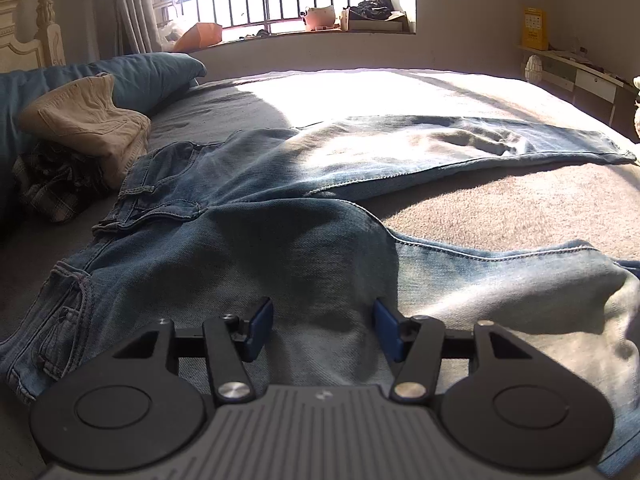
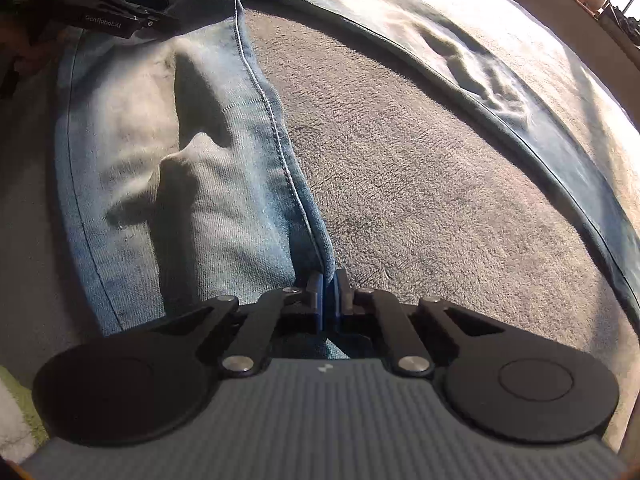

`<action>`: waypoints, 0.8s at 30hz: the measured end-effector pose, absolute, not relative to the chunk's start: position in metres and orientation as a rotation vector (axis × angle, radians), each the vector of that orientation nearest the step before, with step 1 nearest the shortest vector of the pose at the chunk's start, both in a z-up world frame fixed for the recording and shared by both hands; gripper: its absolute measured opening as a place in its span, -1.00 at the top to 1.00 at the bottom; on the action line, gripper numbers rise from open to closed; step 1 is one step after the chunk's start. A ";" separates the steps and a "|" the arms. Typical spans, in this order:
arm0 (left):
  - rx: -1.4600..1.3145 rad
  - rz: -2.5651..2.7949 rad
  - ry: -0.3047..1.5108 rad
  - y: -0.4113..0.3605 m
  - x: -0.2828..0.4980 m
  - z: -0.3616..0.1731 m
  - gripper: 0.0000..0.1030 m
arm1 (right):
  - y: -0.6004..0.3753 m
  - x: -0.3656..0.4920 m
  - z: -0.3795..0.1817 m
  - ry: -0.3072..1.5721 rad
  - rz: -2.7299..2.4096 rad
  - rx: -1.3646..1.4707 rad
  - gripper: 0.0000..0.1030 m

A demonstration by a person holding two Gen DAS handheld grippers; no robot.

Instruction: Fold clothes

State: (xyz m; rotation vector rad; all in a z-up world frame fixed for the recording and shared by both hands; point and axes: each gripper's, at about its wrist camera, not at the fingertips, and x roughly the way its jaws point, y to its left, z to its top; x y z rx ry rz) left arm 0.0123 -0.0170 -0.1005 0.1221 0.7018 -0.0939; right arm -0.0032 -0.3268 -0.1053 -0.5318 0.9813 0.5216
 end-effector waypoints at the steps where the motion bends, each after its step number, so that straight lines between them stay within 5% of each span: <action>1: 0.123 -0.093 0.693 -0.016 0.012 -0.099 -0.10 | -0.332 -0.003 -0.099 0.964 0.471 -0.498 0.97; 9: 0.106 -0.101 0.702 -0.010 0.018 -0.103 -0.20 | -0.340 -0.004 -0.123 0.933 0.306 -0.532 0.93; 14: 0.151 -0.093 0.651 -0.010 0.019 -0.095 -0.19 | -0.360 -0.002 -0.102 0.915 0.203 -0.397 0.36; 19: 0.168 -0.115 0.635 -0.010 0.040 -0.094 -0.14 | -0.375 -0.010 -0.074 0.848 0.190 -0.201 0.37; 21: 0.146 -0.132 0.639 -0.011 0.049 -0.096 0.08 | -0.373 -0.013 -0.067 0.835 0.257 -0.126 0.41; 24: 0.140 -0.129 0.634 -0.014 0.059 -0.100 0.12 | -0.361 -0.019 -0.066 0.842 0.370 -0.062 0.63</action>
